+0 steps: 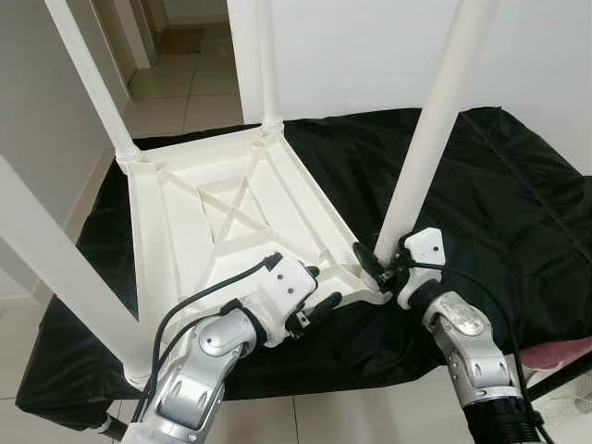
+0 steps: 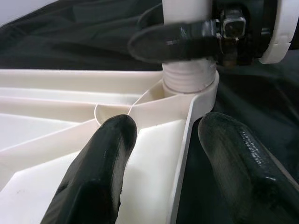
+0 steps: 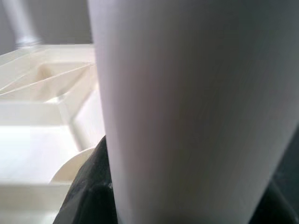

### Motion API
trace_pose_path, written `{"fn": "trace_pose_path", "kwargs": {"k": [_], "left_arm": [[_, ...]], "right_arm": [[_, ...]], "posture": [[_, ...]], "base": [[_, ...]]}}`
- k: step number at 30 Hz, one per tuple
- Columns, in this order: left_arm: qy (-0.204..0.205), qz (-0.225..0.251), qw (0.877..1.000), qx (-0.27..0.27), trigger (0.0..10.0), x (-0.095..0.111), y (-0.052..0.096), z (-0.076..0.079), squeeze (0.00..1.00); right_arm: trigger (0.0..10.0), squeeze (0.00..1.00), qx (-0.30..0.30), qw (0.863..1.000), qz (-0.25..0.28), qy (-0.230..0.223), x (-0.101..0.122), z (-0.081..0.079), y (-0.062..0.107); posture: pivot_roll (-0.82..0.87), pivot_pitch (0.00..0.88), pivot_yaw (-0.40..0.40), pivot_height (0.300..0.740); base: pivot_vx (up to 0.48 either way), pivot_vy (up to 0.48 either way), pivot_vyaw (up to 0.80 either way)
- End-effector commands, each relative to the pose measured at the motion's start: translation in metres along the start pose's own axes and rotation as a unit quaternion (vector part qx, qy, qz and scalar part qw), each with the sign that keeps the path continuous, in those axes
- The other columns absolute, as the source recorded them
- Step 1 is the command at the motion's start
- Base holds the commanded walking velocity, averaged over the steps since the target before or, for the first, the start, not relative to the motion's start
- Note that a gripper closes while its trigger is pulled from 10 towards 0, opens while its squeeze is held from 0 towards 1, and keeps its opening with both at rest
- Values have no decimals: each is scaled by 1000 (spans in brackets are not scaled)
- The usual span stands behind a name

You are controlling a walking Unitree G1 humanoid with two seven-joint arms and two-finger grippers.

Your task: Building children table

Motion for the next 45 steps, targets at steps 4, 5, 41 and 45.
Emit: {"fn": "trace_pose_path", "kwargs": {"k": [4, 5, 41, 45], "left_arm": [[2, -13, 998, 69, 10000, -5, 0, -17, 0], [6, -15, 997, 74, 10000, -6, 0, -18, 0], [-32, -39, 994, 98, 10000, -16, 10, -47, 0], [-25, -37, 994, 103, 10000, -16, 10, -50, 0]], "right_arm": [[10000, 0, -110, 993, -26, -33, -13, 17, 9], [10000, 0, -132, 990, -27, -40, -13, 16, 10], [10000, 0, -121, 993, -8, -15, -15, 1, 14], [10000, 0, -104, 994, -7, -19, -18, -4, 12]], "posture": [[-80, 37, 43, 740], [-81, 35, 42, 740], [-86, 0, 199, 740], [-77, 0, 195, 740]], "base": [[0, 0, 0], [0, 0, 0], [0, 0, 0], [0, 0, 0]]}}
Point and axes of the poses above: a point about 5 cm out from each wrist's last joint towards the gripper, its own y axis pointing back from the gripper into the wrist, its own x axis along the axis of the wrist's last joint, z = x × y, the point moved 5 cm from there along -y, pointing out of the wrist towards the gripper, and after that the axes turned 1 degree about y, right-handed, at the moved point
